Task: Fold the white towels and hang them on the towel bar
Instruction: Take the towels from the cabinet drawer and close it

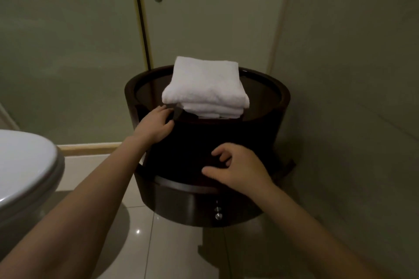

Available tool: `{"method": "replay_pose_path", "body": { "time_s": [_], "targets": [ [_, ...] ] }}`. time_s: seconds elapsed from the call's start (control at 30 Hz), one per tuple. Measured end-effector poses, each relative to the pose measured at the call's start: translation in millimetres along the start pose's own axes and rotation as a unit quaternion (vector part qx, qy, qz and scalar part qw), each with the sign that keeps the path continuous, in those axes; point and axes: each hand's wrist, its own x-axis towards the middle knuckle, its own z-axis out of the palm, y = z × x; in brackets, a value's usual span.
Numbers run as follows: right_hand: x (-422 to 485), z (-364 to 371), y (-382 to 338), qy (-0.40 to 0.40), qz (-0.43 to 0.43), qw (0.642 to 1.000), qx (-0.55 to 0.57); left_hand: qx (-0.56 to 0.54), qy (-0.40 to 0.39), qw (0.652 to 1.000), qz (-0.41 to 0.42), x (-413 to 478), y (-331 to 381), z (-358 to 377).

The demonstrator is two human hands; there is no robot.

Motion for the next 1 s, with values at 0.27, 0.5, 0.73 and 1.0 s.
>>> {"method": "replay_pose_path", "body": {
  "time_s": [0.27, 0.5, 0.73, 1.0],
  "targets": [
    [-28, 25, 14, -0.025, -0.036, 0.997, -0.069, 0.01, -0.007, 1.0, -0.029, -1, 5, 1],
    [-17, 28, 17, -0.002, -0.031, 0.997, -0.071, 0.019, 0.034, 0.999, -0.002, -2, 5, 1],
    [12, 29, 14, 0.053, -0.043, 0.986, -0.152, 0.056, 0.021, 0.998, 0.007, -3, 1, 3],
    [53, 37, 25, 0.142, -0.045, 0.965, -0.218, 0.053, 0.044, 0.997, 0.035, -1, -6, 7]
  ]
}}
